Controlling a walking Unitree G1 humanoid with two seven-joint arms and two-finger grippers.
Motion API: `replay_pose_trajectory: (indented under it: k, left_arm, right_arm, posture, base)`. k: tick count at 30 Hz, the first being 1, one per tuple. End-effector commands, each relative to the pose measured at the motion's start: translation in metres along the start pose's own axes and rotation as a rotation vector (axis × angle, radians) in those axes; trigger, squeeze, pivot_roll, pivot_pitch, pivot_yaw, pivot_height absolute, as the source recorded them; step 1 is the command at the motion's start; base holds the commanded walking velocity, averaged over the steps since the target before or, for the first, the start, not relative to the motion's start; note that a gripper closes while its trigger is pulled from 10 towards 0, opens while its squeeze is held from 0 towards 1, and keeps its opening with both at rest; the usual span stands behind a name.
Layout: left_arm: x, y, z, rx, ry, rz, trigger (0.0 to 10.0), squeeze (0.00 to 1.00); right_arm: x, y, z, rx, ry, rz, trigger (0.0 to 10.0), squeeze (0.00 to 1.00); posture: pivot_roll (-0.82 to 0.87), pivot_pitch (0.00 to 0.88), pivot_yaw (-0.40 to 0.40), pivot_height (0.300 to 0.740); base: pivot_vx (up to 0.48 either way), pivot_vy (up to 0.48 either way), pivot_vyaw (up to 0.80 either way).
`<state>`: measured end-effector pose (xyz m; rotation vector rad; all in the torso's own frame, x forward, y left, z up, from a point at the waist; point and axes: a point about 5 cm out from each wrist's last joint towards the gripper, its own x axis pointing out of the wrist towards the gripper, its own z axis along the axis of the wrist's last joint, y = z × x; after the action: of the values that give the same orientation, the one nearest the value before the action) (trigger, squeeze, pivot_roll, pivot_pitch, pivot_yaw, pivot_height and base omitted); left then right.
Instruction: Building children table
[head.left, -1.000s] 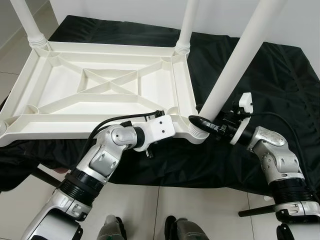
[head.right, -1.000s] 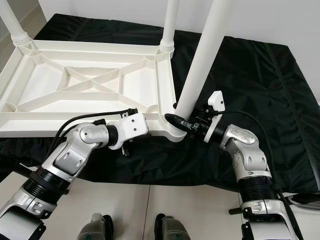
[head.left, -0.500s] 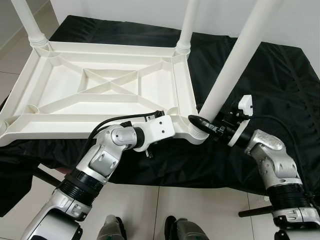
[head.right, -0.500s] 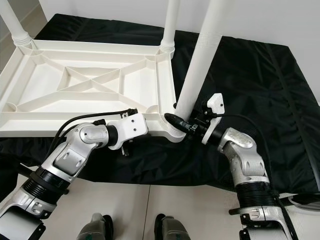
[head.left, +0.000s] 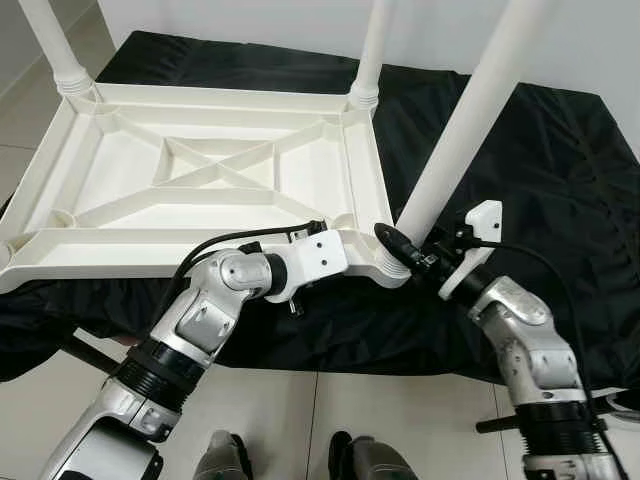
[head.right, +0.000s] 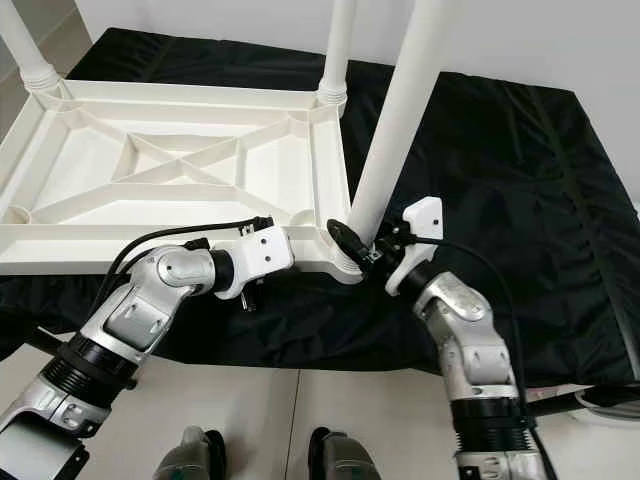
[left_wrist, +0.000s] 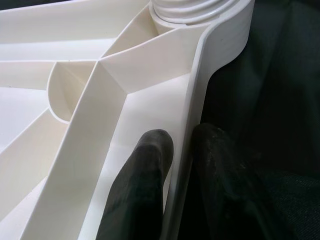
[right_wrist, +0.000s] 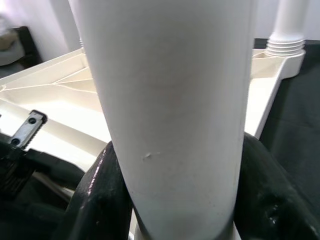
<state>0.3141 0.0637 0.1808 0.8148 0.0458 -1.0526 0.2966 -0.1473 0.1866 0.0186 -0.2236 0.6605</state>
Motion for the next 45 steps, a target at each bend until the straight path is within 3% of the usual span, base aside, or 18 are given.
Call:
replay_pose_trajectory:
  k: [1, 4, 10, 13, 21, 23, 27, 43, 44, 45]
  left_arm:
    - [-0.002, 0.004, 0.013, 0.049, -0.05, 0.047, 10.0, 0.0]
    - [-0.002, 0.003, 0.013, 0.05, -0.051, 0.046, 10.0, 0.0]
    - [-0.001, 0.002, 0.013, 0.049, -0.053, 0.047, 10.0, 0.0]
    - [-0.001, 0.002, 0.014, 0.048, -0.054, 0.048, 10.0, 0.0]
    - [-0.001, 0.003, 0.013, 0.046, -0.052, 0.05, 10.0, 0.0]
    - [-0.001, 0.003, 0.013, 0.045, -0.052, 0.052, 10.0, 0.0]
    - [-0.002, 0.004, 0.013, 0.044, -0.051, 0.053, 10.0, 0.0]
    - [-0.003, 0.004, 0.012, 0.04, -0.049, 0.056, 10.0, 0.0]
    - [-0.003, 0.004, 0.012, 0.04, -0.049, 0.056, 10.0, 0.0]
    - [-0.003, 0.004, 0.012, 0.04, -0.049, 0.056, 10.0, 0.0]
  right_arm:
    - [0.003, 0.008, -0.006, 0.018, 0.022, -0.001, 10.0, 0.0]
    - [0.004, 0.01, -0.006, 0.02, 0.017, -0.03, 10.0, 0.0]
    - [0.008, 0.025, -0.008, 0.077, -0.013, -0.198, 10.0, 0.0]
    - [0.01, 0.029, -0.014, 0.103, 0.004, -0.355, 10.0, 0.0]
    - [0.014, 0.035, -0.015, 0.055, 0.005, -0.498, 10.0, 0.0]
    - [0.018, 0.044, -0.016, 0.042, 0.0, -0.551, 10.0, 0.0]
    - [0.022, 0.053, -0.015, 0.025, 0.002, -0.579, 10.0, 0.0]
    - [0.02, 0.052, -0.014, 0.032, -0.014, -0.622, 10.0, 0.0]
    - [0.02, 0.052, -0.013, 0.036, -0.023, -0.614, 10.0, 0.76]
    - [0.019, 0.052, -0.012, 0.041, -0.032, -0.605, 10.0, 1.0]
  posture:
    - [-0.03, 0.147, -0.075, 0.74]
    - [-0.03, 0.146, -0.075, 0.74]
    - [-0.03, 0.143, -0.081, 0.74]
    - [-0.03, 0.145, -0.082, 0.74]
    - [-0.03, 0.148, -0.078, 0.74]
    - [-0.03, 0.15, -0.076, 0.74]
    - [-0.03, 0.151, -0.076, 0.74]
    - [-0.03, 0.158, -0.077, 0.74]
    - [-0.03, 0.158, -0.077, 0.74]
    - [-0.03, 0.158, -0.076, 0.74]
  base:
    - [0.0, 0.0, 0.0]
    - [0.0, 0.0, 0.0]
    - [0.0, 0.0, 0.0]
    - [0.0, 0.0, 0.0]
    - [0.0, 0.0, 0.0]
    - [0.0, 0.0, 0.0]
    - [0.0, 0.0, 0.0]
    - [0.0, 0.0, 0.0]
    - [0.0, 0.0, 0.0]
    - [0.0, 0.0, 0.0]
